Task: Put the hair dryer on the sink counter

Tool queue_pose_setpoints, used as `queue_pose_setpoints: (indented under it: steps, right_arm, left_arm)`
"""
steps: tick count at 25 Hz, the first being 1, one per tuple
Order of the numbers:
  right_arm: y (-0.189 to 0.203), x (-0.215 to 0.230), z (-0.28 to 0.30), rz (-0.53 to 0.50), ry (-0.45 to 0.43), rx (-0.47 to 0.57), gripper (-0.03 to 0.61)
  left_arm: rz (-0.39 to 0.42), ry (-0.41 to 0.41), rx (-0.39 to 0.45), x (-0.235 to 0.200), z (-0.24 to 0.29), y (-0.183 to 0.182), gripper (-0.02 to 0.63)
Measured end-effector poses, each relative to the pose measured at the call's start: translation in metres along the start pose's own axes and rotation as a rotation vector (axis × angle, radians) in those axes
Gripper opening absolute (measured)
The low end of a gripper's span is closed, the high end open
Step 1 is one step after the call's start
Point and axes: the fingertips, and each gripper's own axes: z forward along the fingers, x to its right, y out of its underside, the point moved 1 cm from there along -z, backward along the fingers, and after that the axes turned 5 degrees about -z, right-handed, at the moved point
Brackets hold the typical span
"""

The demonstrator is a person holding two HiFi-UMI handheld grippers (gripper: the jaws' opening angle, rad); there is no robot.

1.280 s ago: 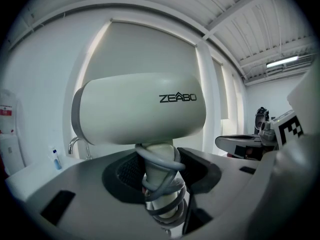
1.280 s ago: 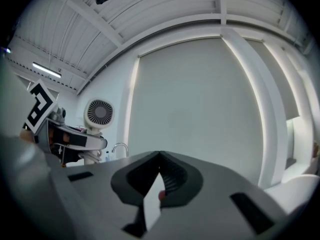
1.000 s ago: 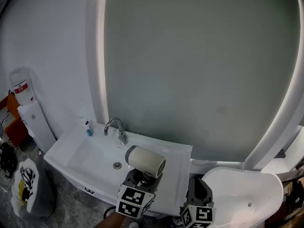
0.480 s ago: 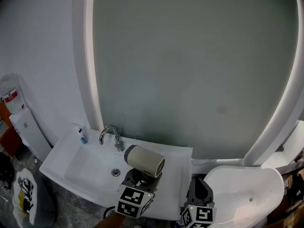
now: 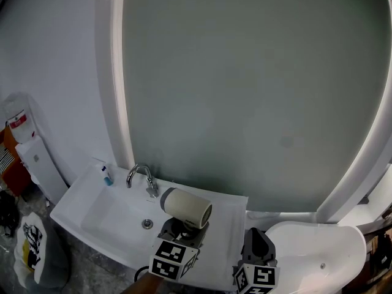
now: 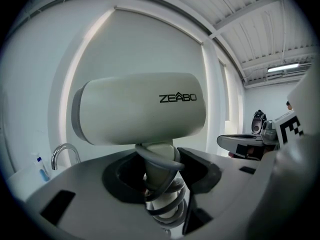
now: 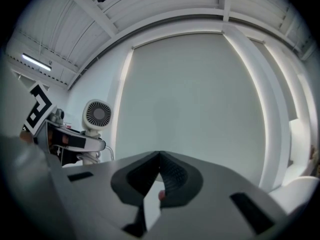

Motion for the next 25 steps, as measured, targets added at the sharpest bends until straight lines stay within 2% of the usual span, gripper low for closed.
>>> queue_pose_setpoints:
  steps: [8, 25]
  right_arm:
    - [-0.001, 0.021, 0.009, -0.005, -0.026, 0.007, 0.021]
    - [0.059, 0.042, 0.04, 0.047, -0.065, -0.111, 0.021]
  left_arm:
    - [-0.019, -0.034, -0.004, 0.007, 0.017, -0.001, 0.195]
    - [-0.045, -0.052, -0.124, 0.01, 0.064, 0.044, 0.196]
